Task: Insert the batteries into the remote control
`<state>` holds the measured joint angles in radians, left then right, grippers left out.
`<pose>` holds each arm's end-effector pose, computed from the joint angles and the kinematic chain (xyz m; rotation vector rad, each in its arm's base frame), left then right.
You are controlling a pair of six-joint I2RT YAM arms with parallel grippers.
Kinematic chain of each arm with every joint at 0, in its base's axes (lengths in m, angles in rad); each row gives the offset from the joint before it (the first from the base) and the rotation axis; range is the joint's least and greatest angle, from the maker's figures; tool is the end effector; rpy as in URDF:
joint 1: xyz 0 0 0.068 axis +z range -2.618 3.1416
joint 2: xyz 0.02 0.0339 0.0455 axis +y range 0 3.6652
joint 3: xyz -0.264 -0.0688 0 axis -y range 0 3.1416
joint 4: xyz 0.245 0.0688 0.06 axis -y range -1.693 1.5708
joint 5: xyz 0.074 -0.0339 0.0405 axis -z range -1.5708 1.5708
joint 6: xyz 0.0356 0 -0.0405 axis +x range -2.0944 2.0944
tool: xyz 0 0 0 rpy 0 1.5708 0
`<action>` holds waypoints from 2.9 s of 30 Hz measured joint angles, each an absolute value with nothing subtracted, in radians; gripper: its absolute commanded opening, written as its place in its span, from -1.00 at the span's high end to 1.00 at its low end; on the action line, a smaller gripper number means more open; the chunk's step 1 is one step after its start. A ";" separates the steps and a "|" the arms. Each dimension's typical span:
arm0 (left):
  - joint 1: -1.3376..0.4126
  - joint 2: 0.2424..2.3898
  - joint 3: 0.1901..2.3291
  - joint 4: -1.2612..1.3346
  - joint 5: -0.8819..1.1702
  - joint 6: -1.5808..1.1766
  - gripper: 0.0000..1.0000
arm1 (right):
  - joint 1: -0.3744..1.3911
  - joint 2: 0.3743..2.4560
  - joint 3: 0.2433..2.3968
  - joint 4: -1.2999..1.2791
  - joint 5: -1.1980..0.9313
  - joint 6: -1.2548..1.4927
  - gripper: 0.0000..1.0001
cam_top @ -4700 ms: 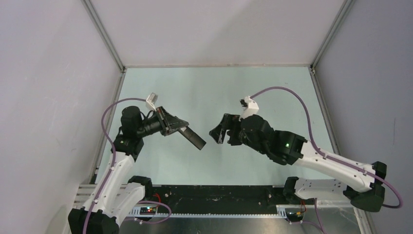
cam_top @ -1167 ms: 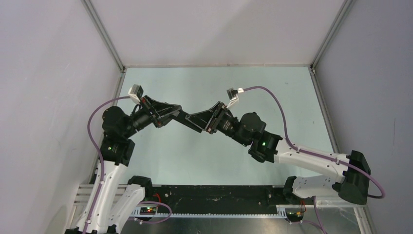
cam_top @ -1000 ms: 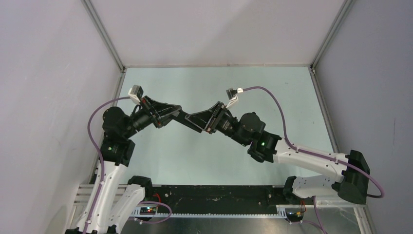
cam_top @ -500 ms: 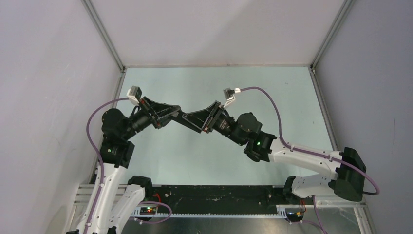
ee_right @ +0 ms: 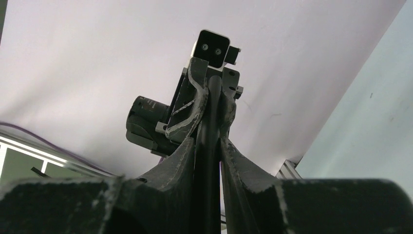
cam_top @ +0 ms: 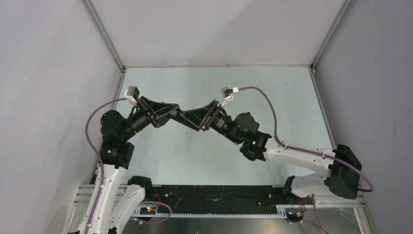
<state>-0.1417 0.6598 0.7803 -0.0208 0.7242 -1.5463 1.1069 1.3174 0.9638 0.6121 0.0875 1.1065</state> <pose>0.1428 -0.0442 0.3744 -0.5484 1.7365 -1.8100 0.1416 0.2761 0.3685 0.0883 1.5577 1.7786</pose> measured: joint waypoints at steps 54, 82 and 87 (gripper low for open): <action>-0.181 0.708 0.827 0.012 1.035 -1.080 0.92 | 1.052 1.222 1.056 0.146 -0.496 0.752 -0.21; -0.181 0.631 0.827 -0.035 1.050 -1.020 -0.47 | 1.081 1.275 1.061 0.147 -0.471 0.738 0.99; -0.181 0.573 0.811 -0.124 0.881 -0.999 -0.49 | 1.124 1.254 1.062 0.087 -0.296 0.710 1.00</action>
<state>-0.1810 0.5732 0.8112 -0.1242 0.8806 -0.9993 1.1244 1.2541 1.0618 0.0868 -0.2962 0.7097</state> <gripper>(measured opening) 0.740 0.206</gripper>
